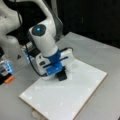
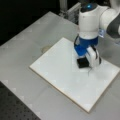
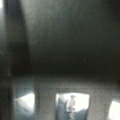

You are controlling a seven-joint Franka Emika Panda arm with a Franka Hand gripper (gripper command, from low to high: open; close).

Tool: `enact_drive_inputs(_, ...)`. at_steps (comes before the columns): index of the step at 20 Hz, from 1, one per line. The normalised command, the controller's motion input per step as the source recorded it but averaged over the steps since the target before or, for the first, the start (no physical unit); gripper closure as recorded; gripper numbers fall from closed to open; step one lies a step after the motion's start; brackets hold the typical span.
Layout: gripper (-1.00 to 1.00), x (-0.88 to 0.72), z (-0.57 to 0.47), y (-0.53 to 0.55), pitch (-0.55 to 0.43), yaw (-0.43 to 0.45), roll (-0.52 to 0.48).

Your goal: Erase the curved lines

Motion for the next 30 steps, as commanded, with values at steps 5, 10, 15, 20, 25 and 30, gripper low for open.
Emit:
enact_drive_inputs(5,1.00,0.01,-0.50,0.21,-0.123,-0.039,0.137)
enact_drive_inputs(10,1.00,0.06,-0.52,0.20,-0.115,-0.067,0.108)
enact_drive_inputs(15,1.00,0.19,-0.58,0.27,-0.129,-0.122,0.079)
enact_drive_inputs(20,1.00,0.24,-0.64,0.32,-0.109,-0.167,0.105)
enact_drive_inputs(25,1.00,0.23,-0.68,0.34,-0.092,-0.206,0.116)
enact_drive_inputs(30,1.00,0.22,-0.70,0.30,-0.089,-0.184,0.122)
